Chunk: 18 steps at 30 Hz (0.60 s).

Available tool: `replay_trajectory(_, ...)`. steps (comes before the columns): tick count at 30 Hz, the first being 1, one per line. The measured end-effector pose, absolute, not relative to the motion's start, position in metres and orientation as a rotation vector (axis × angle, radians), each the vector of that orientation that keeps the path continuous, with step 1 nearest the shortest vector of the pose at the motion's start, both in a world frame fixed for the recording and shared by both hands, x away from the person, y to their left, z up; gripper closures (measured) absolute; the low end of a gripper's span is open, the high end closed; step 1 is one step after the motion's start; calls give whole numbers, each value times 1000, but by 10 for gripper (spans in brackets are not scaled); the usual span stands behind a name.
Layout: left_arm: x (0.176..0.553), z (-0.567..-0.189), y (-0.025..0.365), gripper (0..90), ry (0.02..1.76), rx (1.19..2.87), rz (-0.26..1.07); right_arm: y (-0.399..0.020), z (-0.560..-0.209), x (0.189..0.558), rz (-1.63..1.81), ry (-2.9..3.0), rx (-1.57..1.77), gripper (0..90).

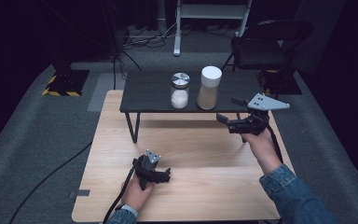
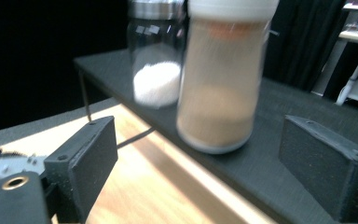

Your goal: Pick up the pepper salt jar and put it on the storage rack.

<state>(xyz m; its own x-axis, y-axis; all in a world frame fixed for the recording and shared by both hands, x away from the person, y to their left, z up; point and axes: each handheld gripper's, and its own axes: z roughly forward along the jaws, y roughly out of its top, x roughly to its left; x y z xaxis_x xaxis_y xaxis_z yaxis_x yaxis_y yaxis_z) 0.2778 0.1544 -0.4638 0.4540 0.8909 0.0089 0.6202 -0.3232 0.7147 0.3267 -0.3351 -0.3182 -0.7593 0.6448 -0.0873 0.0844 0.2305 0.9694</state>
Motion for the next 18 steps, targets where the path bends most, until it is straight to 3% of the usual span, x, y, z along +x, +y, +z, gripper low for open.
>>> replay_trajectory(18,278,-464,145,1,1298,2034,550,-340,-400,312,1411,2185,776,107)
